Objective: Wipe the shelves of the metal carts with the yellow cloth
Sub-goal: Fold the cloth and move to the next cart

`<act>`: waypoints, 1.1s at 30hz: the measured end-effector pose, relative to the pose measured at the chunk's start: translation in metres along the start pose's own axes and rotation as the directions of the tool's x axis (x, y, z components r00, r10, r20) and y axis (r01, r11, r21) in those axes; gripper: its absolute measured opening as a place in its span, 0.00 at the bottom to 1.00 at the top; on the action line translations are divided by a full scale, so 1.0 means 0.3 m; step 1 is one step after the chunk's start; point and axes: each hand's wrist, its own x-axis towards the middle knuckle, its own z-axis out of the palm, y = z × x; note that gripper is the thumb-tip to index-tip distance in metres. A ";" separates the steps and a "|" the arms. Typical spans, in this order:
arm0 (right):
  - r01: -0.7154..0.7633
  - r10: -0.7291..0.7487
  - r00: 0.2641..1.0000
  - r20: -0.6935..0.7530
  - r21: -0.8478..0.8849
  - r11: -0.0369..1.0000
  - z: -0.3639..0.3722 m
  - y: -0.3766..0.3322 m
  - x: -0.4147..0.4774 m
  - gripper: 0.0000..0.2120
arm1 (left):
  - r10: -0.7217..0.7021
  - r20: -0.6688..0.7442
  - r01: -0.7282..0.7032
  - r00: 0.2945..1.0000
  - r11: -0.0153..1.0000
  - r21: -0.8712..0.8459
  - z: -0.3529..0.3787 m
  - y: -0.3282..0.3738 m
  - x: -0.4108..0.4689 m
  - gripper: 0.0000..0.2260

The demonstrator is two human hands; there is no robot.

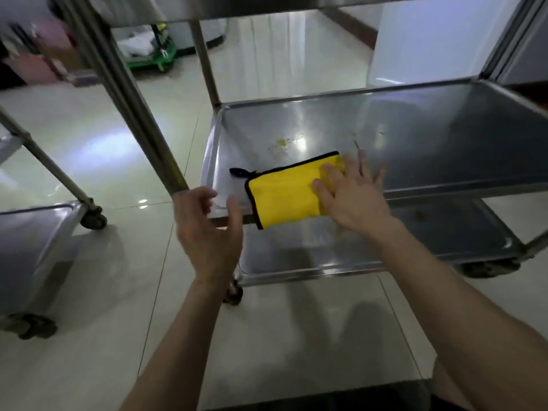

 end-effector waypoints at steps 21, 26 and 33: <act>-0.051 0.082 0.961 0.264 -0.123 0.991 0.194 -0.400 0.409 0.57 | -0.429 0.300 0.520 0.852 0.754 -0.401 -0.002 -0.078 0.339 0.24; -0.071 0.104 0.940 0.326 -0.110 0.991 0.208 -0.493 0.746 0.55 | -0.433 0.292 0.520 0.853 0.755 -0.400 0.004 -0.072 0.339 0.25; 0.021 0.011 0.944 0.329 -0.095 0.995 0.224 -0.595 0.664 0.43 | -0.440 0.274 0.517 0.855 0.763 -0.388 0.009 -0.062 0.348 0.25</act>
